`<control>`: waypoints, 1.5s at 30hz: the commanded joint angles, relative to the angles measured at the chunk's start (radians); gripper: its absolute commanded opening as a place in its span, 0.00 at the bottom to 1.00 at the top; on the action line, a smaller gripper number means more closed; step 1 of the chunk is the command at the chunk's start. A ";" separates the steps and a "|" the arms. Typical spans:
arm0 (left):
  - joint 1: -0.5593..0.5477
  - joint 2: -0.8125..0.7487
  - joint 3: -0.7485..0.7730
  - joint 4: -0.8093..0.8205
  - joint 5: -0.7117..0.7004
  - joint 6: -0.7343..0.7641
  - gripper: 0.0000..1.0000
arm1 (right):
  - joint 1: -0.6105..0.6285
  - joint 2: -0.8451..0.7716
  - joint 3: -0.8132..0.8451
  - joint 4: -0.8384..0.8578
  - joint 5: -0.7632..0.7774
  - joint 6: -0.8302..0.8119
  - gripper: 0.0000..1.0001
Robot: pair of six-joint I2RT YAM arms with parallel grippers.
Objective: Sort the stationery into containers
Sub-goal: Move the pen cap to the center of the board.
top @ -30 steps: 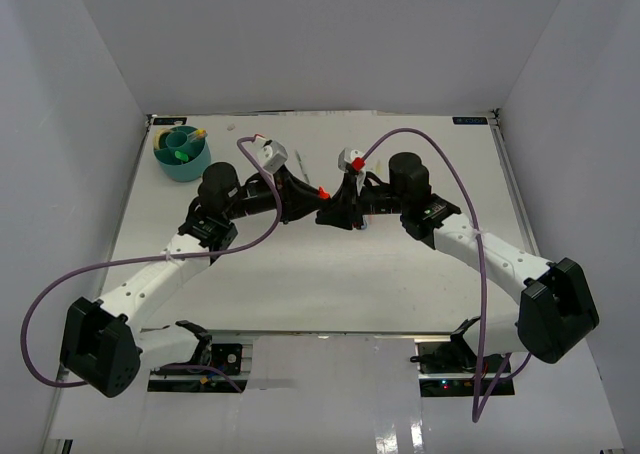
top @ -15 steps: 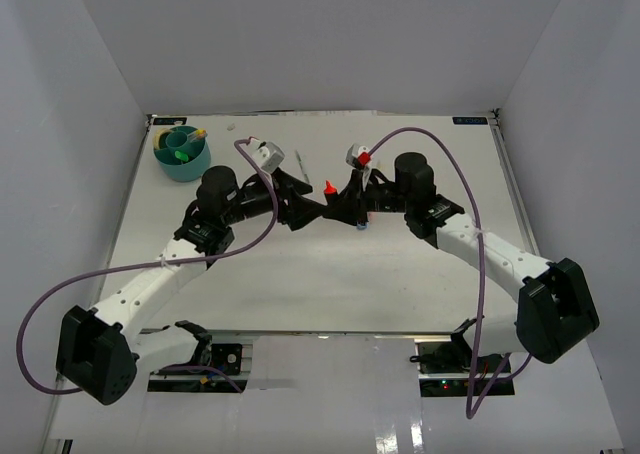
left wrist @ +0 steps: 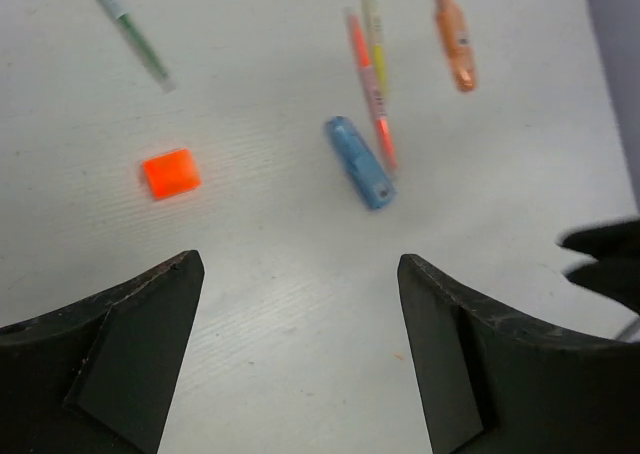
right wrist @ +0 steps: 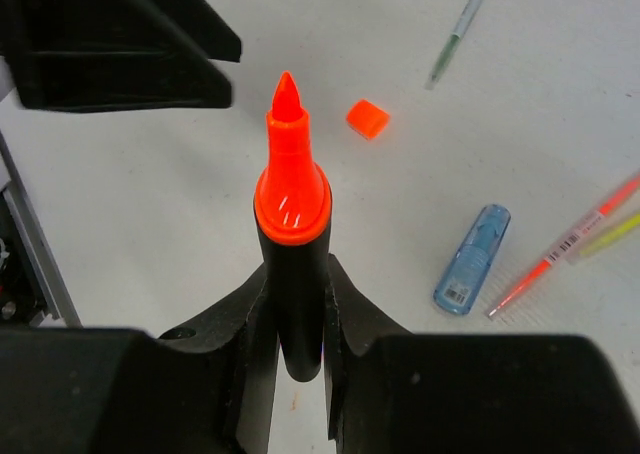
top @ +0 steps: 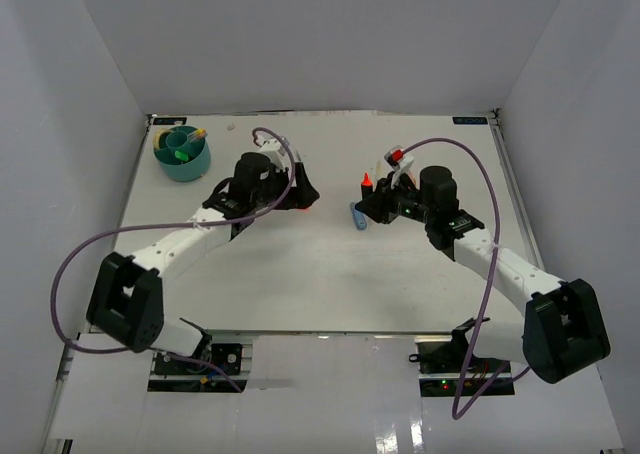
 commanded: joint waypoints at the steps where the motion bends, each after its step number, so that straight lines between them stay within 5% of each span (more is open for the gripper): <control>1: 0.003 0.153 0.109 -0.153 -0.183 -0.076 0.89 | -0.001 -0.052 -0.030 0.012 0.083 0.026 0.08; 11: -0.003 0.549 0.433 -0.354 -0.375 -0.110 0.84 | -0.012 -0.069 -0.076 0.014 0.095 0.009 0.08; 21: -0.022 0.681 0.522 -0.400 -0.367 -0.084 0.70 | -0.018 -0.051 -0.085 0.019 0.092 0.009 0.08; 35: -0.077 0.709 0.557 -0.426 -0.347 -0.006 0.49 | -0.022 -0.054 -0.097 0.028 0.080 0.021 0.08; 45: -0.089 0.485 0.301 -0.420 -0.272 0.165 0.44 | -0.022 -0.057 -0.117 0.039 0.055 0.033 0.08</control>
